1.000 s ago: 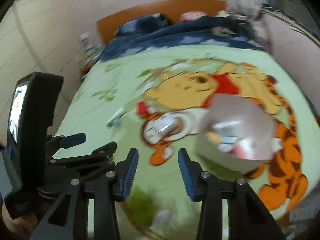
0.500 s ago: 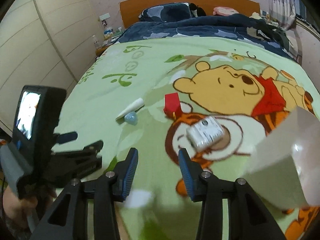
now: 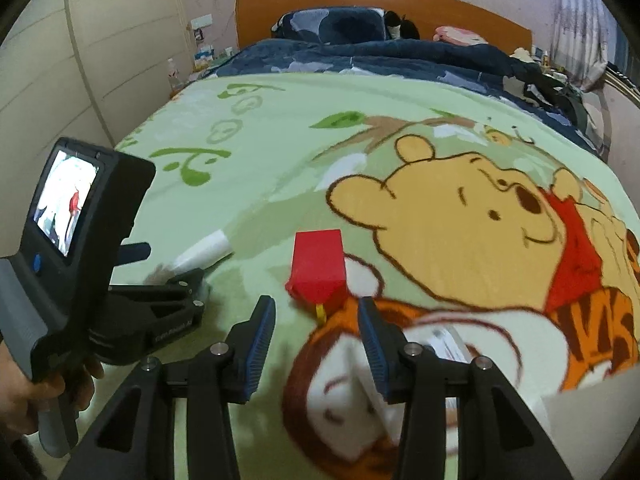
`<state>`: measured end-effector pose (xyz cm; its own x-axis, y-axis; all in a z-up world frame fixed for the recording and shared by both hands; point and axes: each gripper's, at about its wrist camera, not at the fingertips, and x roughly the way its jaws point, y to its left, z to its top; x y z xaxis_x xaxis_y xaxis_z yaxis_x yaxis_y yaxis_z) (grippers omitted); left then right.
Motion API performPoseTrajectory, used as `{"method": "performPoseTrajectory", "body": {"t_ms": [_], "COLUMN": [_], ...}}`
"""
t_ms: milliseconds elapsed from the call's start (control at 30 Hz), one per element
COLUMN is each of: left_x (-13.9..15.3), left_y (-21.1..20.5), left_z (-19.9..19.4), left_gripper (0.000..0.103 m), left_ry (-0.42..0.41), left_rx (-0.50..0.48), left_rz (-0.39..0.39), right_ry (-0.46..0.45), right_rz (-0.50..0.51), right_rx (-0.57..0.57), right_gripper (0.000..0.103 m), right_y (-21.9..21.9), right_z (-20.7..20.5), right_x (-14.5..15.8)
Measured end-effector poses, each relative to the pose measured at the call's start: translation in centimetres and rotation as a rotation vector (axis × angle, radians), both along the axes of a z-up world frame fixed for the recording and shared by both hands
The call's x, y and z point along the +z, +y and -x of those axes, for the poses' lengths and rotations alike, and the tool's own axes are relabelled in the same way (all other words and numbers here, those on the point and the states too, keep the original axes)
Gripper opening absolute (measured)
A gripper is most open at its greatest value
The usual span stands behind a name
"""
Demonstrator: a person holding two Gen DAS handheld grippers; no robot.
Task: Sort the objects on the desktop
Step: 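Grasp the white tube with the left tool while the right tool grasps the red cube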
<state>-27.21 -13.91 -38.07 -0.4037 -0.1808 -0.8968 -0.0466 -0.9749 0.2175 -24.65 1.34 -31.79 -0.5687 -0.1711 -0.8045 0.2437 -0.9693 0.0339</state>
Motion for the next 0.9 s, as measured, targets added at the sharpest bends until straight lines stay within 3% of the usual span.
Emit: {"method": "performPoseTrajectory", "body": {"t_ms": [167, 433, 500, 567, 667, 800, 900], "left_x": [-2.0, -3.3, -3.3, -3.0, -2.2, 0.0, 2.2], "left_y": [-0.2, -1.1, -1.3, -1.5, -1.9, -3.3, -4.3], "left_z": [1.9, 2.6, 2.5, 2.2, 1.3, -1.2, -5.3], "left_gripper": [0.067, 0.066, 0.062, 0.04, 0.027, 0.026, 0.026], "left_ry": [-0.038, -0.064, -0.059, -0.052, -0.035, 0.002, 0.029], "left_rx": [-0.008, -0.028, -0.037, -0.045, -0.032, 0.037, 0.098], "left_rz": [0.003, -0.069, -0.088, -0.119, -0.13, -0.17, -0.215], "right_ry": [-0.001, -0.07, -0.079, -0.075, -0.076, -0.072, -0.081], "right_rz": [-0.048, -0.078, -0.096, -0.095, -0.078, -0.011, 0.039], "right_rx": [0.008, 0.027, 0.034, 0.04, 0.04, 0.043, 0.057], "right_gripper": [0.047, 0.048, 0.048, 0.045, 0.044, 0.044, 0.044], "right_y": [-1.0, -2.7, -3.0, -2.9, -2.4, -1.9, -1.4], "right_z": [2.0, 5.1, 5.5, 5.3, 4.8, 2.1, -1.5], "right_x": [-1.9, -4.4, -4.7, -4.7, -4.4, -2.7, -1.7]}}
